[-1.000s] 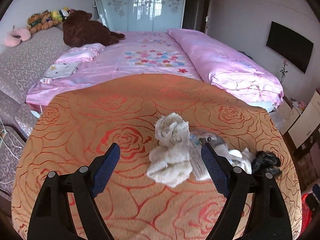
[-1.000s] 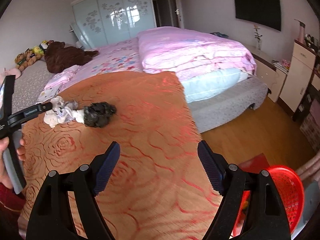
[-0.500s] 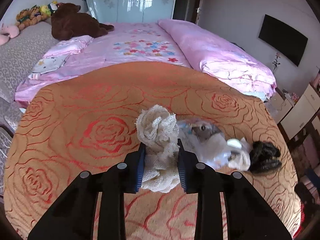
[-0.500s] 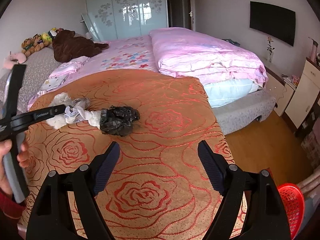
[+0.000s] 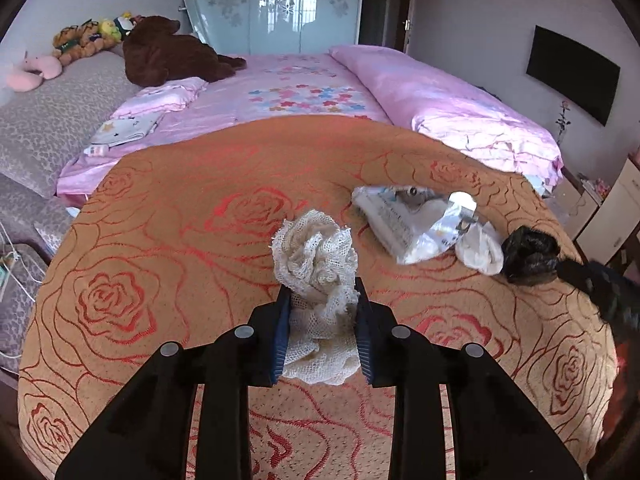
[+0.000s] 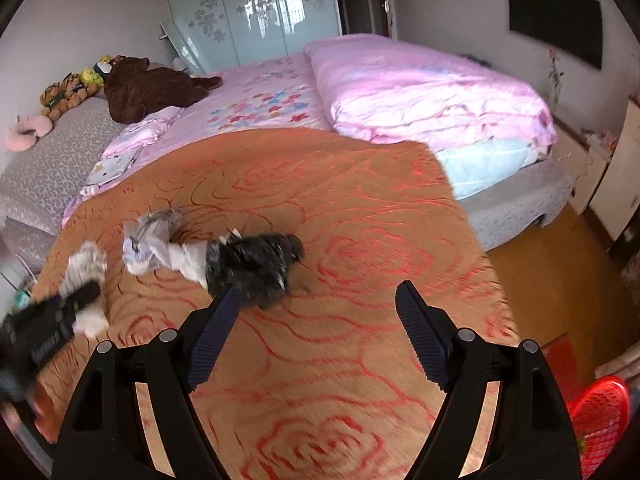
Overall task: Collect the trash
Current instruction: 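Grasp the black plastic bag with the right gripper while the left gripper holds the mesh cloth, then carry the mesh cloth and black bag with both grippers over the red wastebasket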
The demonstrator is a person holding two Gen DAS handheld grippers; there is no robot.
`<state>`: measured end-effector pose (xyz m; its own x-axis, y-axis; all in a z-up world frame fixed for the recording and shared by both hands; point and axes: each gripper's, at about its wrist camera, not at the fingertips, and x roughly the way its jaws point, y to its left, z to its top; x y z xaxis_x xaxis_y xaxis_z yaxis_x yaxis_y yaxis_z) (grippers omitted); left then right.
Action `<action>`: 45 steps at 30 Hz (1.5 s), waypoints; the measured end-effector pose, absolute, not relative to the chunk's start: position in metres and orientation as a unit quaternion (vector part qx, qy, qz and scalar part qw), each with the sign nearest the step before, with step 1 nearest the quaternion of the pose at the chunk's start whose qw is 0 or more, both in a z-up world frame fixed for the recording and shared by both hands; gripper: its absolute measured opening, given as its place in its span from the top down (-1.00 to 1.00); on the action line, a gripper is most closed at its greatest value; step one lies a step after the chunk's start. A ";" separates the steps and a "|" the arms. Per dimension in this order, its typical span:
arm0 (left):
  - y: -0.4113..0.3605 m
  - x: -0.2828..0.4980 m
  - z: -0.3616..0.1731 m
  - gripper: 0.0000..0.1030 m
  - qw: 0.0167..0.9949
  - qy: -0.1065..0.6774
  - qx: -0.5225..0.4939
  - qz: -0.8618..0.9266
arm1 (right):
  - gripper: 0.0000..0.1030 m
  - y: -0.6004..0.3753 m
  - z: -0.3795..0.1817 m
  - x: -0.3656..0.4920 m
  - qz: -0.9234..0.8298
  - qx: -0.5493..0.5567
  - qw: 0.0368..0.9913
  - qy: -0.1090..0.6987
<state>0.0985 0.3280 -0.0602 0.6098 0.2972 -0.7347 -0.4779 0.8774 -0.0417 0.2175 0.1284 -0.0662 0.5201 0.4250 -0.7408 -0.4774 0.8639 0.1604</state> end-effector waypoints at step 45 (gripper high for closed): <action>0.227 0.059 -0.022 0.47 0.924 0.342 -0.090 0.147 | 0.29 0.039 -0.031 0.128 0.254 -0.040 0.901 0.350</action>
<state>0.0589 0.2274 -0.0220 0.7231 0.2090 -0.6583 -0.3324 0.9408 -0.0664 0.1280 0.0388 -0.0307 0.6260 0.4298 -0.6507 -0.4862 0.8675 0.1052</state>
